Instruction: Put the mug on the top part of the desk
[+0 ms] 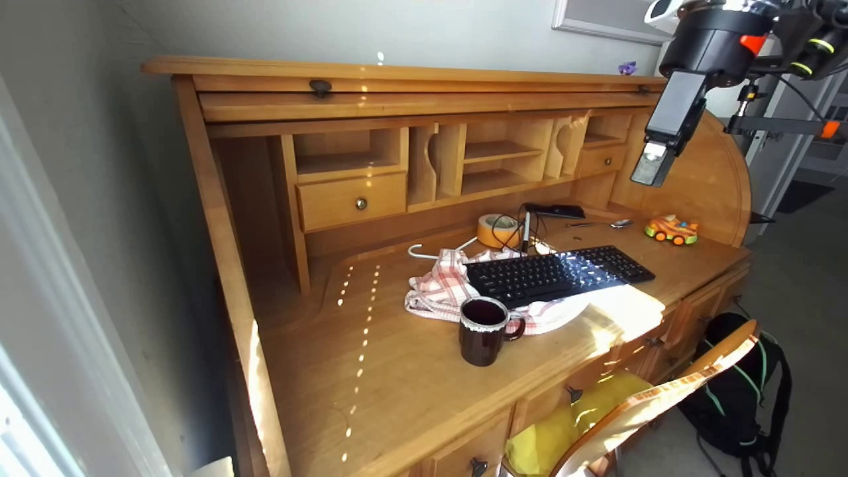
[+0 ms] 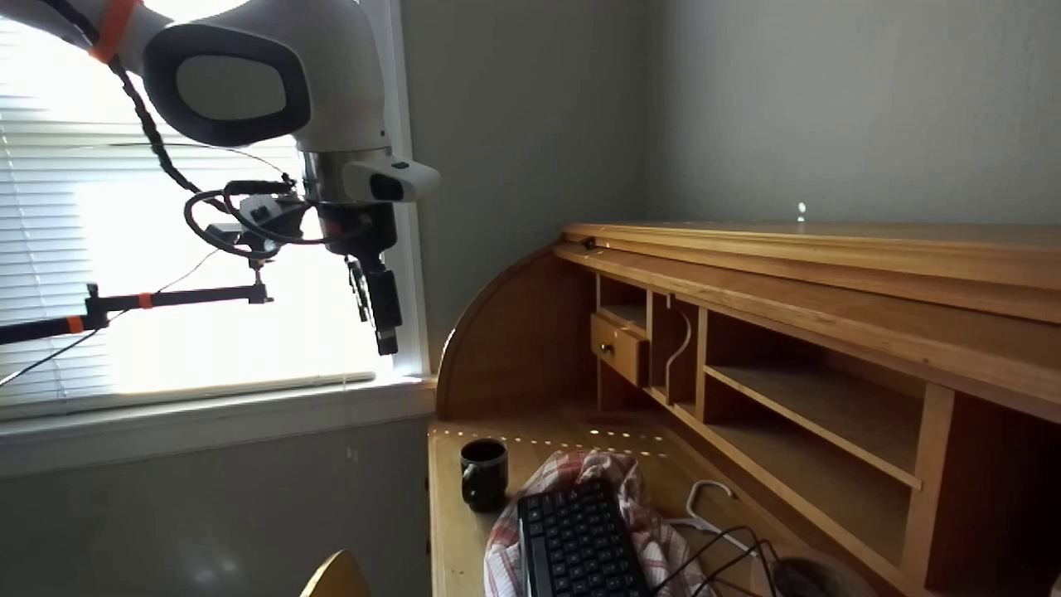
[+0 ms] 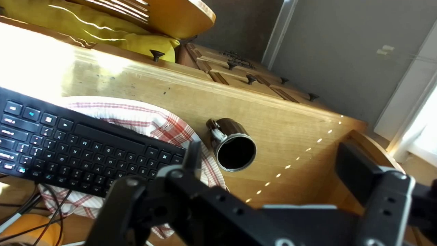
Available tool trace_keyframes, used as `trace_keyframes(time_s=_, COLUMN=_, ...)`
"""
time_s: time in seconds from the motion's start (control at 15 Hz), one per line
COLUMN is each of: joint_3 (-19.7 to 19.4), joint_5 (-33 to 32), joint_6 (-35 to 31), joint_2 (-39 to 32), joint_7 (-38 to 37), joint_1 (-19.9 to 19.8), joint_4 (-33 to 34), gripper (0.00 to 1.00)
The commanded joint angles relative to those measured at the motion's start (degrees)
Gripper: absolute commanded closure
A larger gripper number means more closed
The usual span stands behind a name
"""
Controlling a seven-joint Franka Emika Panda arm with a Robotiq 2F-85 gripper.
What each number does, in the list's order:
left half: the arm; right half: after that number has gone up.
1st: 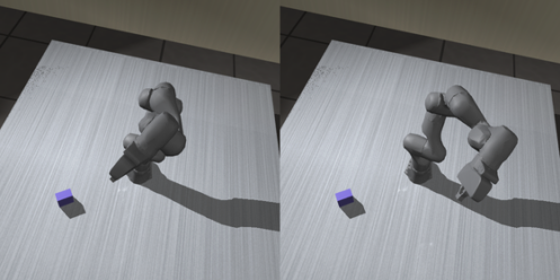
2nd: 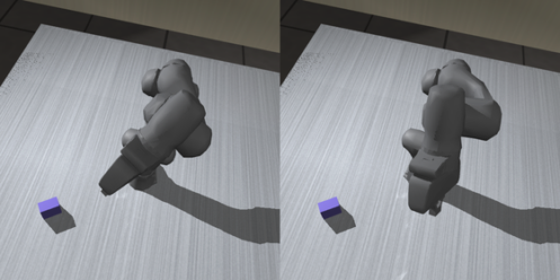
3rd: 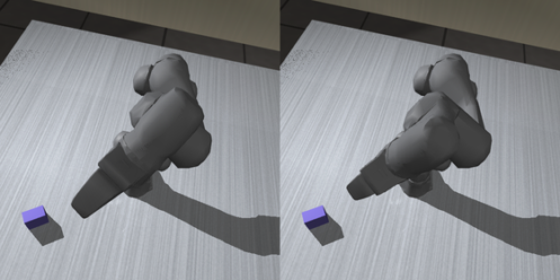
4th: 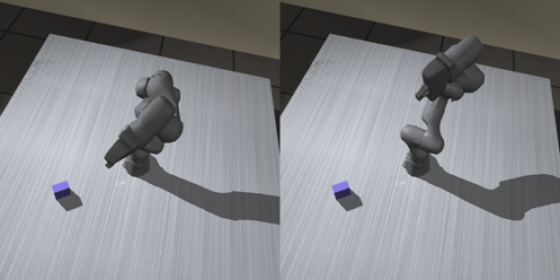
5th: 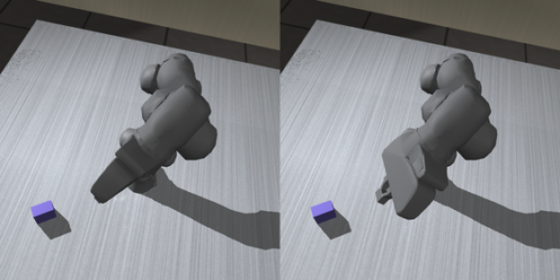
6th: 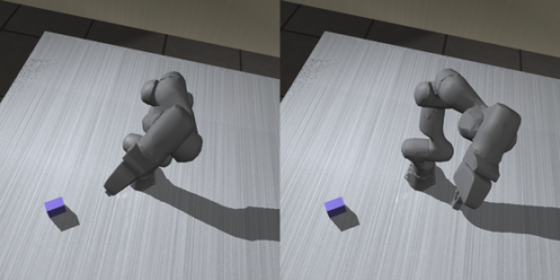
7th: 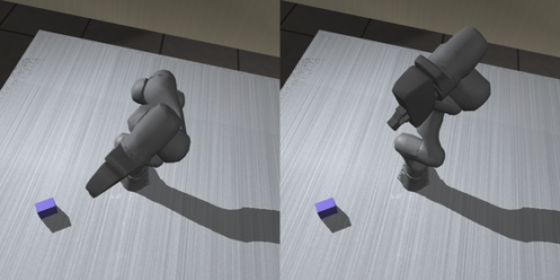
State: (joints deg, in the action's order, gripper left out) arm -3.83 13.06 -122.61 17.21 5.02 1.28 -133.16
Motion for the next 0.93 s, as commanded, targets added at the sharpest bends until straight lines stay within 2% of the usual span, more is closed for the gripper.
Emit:
trace_keyframes(time_s=0.0, joint_3=0.81, joint_5=-2.29, joint_6=-2.6, joint_2=-8.44, joint_7=-0.06, joint_1=-0.6, joint_4=4.66, gripper=0.0)
trace_keyframes(time_s=0.47, joint_3=2.56, joint_5=-13.61, joint_6=-8.92, joint_2=-24.06, joint_7=-6.94, joint_1=-0.5, joint_4=13.61, gripper=0.0)
trace_keyframes(time_s=0.67, joint_3=2.66, joint_5=-15.36, joint_6=-10.84, joint_2=-29.5, joint_7=-7.32, joint_1=-0.21, joint_4=16.94, gripper=0.0)
trace_keyframes(time_s=0.87, joint_3=2.98, joint_5=-14.3, joint_6=-13.02, joint_2=-33.65, joint_7=-5.19, joint_1=-0.53, joint_4=19.19, gripper=0.0)
